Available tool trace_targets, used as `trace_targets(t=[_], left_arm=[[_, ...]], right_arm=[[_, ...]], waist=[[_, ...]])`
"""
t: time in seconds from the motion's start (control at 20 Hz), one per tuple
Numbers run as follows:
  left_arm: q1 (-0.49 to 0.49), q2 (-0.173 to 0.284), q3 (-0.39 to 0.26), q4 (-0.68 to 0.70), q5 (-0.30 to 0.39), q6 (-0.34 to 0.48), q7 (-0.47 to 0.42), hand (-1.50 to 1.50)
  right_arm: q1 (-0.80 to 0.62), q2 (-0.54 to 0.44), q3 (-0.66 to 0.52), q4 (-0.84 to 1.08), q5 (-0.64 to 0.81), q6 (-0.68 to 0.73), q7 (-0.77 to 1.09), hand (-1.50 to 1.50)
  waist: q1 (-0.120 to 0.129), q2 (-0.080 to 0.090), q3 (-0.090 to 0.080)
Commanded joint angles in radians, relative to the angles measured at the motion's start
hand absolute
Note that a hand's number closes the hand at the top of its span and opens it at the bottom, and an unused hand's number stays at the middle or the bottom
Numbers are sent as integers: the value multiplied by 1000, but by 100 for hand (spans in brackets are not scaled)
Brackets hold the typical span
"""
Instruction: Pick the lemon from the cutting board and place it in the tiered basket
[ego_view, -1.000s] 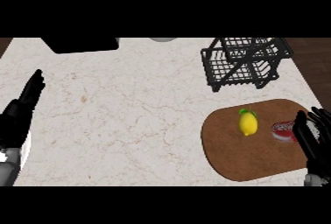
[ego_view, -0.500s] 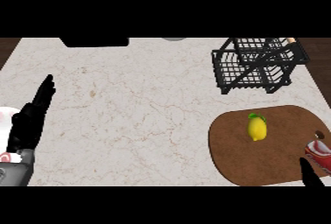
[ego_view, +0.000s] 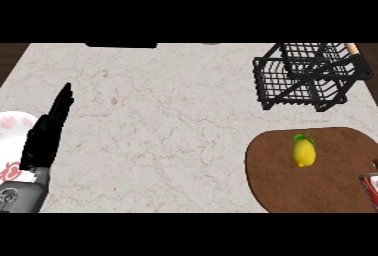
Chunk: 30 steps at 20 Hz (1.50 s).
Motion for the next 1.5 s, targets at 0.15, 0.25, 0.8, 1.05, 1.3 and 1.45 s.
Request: trace_targets(t=[0.15, 0.25, 0.8, 1.05, 1.3, 1.45], left_arm=[[-27, -13, -6, 1, -15, 0, 33, 0], [-32, 1, 8, 17, 0, -28, 16, 0], [3, -60, -29, 13, -46, 3, 9, 0], [9, -47, -3, 3, -50, 3, -4, 0], [-49, -31, 34, 36, -49, -7, 31, 0], [-21, -41, 26, 38, -43, -20, 14, 0]], right_arm=[[-79, -186, -39, -141, 122, 70, 538, -150], [-198, -251, -125, -129, 65, 136, 666, -150], [-466, -231, 41, 34, 119, 243, 898, -150], [-528, -176, 108, 108, 172, 248, 900, -150], [-559, -187, 97, 129, 201, 328, 900, -150], [-602, -142, 131, 217, 258, 323, 900, -150]], waist=[[19, -3, 3], [25, -3, 4], [17, -11, 6], [10, -15, 6], [-16, -17, 6], [-1, -13, 4]])
